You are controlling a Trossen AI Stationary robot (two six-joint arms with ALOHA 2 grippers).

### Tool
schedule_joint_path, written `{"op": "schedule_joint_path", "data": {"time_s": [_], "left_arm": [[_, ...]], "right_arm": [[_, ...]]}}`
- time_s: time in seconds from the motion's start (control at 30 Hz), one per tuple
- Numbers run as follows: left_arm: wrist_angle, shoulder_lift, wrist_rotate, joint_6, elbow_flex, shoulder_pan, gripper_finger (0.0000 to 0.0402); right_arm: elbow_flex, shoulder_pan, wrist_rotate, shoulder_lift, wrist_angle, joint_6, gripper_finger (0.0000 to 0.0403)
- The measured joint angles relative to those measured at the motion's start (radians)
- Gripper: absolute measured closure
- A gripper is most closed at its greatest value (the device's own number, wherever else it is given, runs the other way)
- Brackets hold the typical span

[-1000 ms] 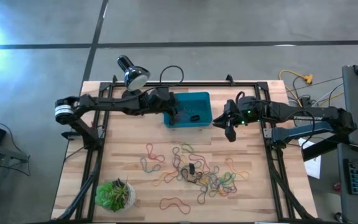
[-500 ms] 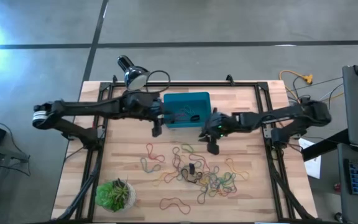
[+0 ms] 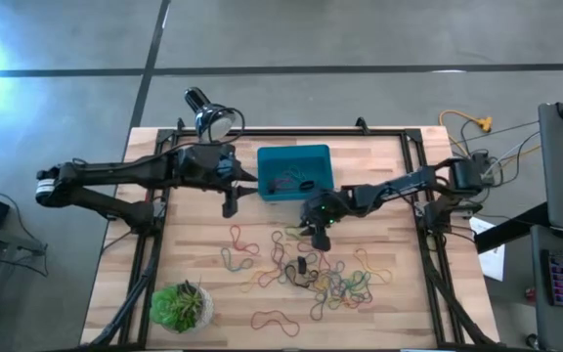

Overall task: Pick and place rubber bands into bin
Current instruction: Put the green rubber band into the blue bin

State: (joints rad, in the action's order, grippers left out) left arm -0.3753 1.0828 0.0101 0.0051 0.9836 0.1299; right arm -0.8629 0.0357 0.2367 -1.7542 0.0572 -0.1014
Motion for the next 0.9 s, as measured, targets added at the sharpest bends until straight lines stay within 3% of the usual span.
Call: {"op": "schedule_joint_path", "data": {"time_s": [0.3, 0.5, 0.9], "left_arm": [[-0.009, -0.031, 0.000, -0.074, -0.056, -0.001, 0.0283], [0.004, -0.033, 0.000, -0.077, -0.055, -0.001, 0.0283], [0.001, -0.031, 0.000, -0.077, -0.055, -0.001, 0.0283]], "right_arm": [[-0.087, 0.001, -0.035, -0.108, -0.008, 0.002, 0.0294], [-0.107, 0.002, -0.112, -0.107, -0.029, 0.016, 0.0307], [-0.090, 0.002, -0.136, -0.109, -0.063, 0.050, 0.0321]]}}
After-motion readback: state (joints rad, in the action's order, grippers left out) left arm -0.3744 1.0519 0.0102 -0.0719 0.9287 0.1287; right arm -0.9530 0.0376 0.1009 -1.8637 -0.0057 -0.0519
